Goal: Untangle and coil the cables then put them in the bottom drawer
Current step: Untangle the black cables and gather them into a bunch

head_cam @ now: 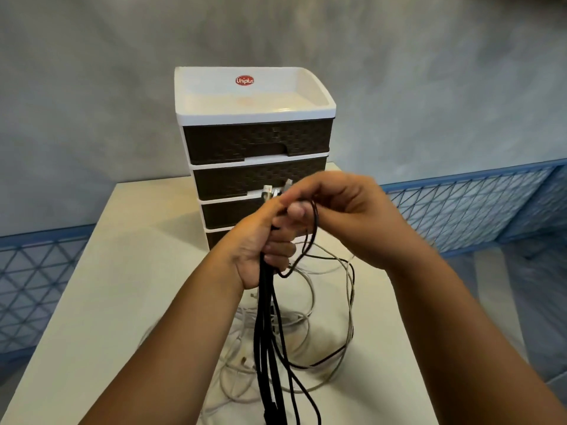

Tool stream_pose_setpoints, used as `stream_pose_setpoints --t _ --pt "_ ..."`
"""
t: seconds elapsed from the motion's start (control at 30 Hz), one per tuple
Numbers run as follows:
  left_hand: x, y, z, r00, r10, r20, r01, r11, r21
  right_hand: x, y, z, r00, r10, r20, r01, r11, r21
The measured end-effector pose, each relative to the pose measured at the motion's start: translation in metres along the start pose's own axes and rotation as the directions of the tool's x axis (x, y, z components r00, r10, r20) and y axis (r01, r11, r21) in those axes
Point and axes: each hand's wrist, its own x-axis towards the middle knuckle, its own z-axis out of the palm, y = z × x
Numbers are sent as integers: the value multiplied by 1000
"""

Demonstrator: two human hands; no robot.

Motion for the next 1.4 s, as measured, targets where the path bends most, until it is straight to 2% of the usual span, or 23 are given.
stream_pose_setpoints --t 0.07,0.13,0.2,0.27,0.33,0.47,0.53,0.6,0.67,0.73,0.8,0.87,0.93,1.1,1.17,1.23,1.27,1.33,1.4 --pt "2 0 -5 999 -7 -32 6 999 -44 -5 16 -6 993 95 67 -100 993 66" --pt "2 0 -9 999 -30 -31 27 995 -96 -13 42 -11 974 222 -47 -219 974 55" --pt "-1 2 -10 1000 -22 -8 20 992 -128 -23 77 -12 919 365 -150 -386 911 -149" --pt "-4 5 -10 999 16 32 -11 990 -140 -35 110 -8 837 534 -122 -524 717 -459" --pt "-6 6 -10 998 48 51 -41 990 -135 -46 136 -3 762 626 -165 -583 553 -595" --pt "-8 5 -13 997 78 28 -73 984 -161 -51 147 -9 757 586 -288 -583 408 -703" --pt "-9 4 -16 995 96 15 -91 976 -199 -43 138 -18 778 541 -320 -531 294 -795" --pt "-11 3 -18 994 113 -6 -112 970 -216 -30 118 -26 809 462 -363 -512 250 -822" --pt "-12 3 -19 991 130 -27 -133 968 -215 -15 92 -33 820 417 -392 -542 345 -766" --pt "-14 3 -19 989 142 -37 -147 965 -216 -3 65 -38 826 397 -400 -563 570 -598" --pt "-15 2 -18 987 155 -39 -160 964 -214 4 40 -40 829 377 -413 -520 793 -318" --pt "-16 0 -15 984 169 -59 -178 967 -183 8 20 -39 841 361 -403 -383 923 28" --pt "-17 -4 -10 982 172 -82 -181 977 -116 12 4 -36 866 336 -371 -274 938 211" --pt "-21 -11 13 988 154 -11 -153 987 52 19 -13 -24 912 250 -324 -101 905 414" --pt "-23 -12 18 986 164 18 -164 985 60 17 -7 -23 914 233 -331 -58 884 464" --pt "-25 -11 18 983 178 48 -177 984 -17 7 10 -23 911 258 -323 -41 835 549" --pt "-27 -11 17 980 185 67 -180 980 -80 -2 24 -22 900 311 -305 -81 807 586" --pt "-30 -9 13 973 208 98 -186 963 -196 -27 58 -17 844 499 -195 -323 765 557" --pt "-34 -6 12 965 238 110 -201 942 -269 -58 88 -8 773 634 30 -606 723 333"
